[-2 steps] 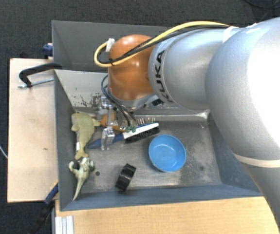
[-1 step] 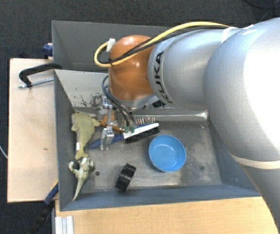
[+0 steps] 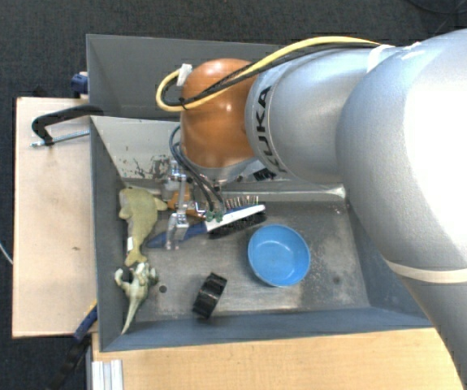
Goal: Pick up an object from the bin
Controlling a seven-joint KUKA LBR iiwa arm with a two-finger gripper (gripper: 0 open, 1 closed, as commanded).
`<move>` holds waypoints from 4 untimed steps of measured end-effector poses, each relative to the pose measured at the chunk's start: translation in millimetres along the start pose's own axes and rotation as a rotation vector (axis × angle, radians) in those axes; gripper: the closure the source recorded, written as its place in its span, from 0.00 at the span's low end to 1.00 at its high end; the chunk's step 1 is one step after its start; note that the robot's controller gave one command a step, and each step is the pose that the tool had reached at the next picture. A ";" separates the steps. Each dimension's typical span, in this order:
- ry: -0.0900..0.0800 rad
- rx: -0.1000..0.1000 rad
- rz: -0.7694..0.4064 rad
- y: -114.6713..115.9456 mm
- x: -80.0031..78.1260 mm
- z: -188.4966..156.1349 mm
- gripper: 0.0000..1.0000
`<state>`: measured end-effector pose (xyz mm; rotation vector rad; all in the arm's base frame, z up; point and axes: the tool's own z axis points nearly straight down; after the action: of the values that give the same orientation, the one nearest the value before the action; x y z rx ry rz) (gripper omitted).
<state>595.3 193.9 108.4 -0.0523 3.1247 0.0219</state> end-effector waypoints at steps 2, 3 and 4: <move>0.001 0.009 -0.031 3.8 -8.0 -98.3 1.00; 0.025 0.008 -0.575 -24.6 44.9 -8.7 1.00; 0.019 0.007 -0.574 -23.6 43.0 -11.2 0.00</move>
Offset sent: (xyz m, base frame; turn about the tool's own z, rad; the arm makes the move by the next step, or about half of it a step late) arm 0.0000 0.0000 0.0000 0.0000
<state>552.9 168.8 118.6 -0.9397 2.9964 0.0024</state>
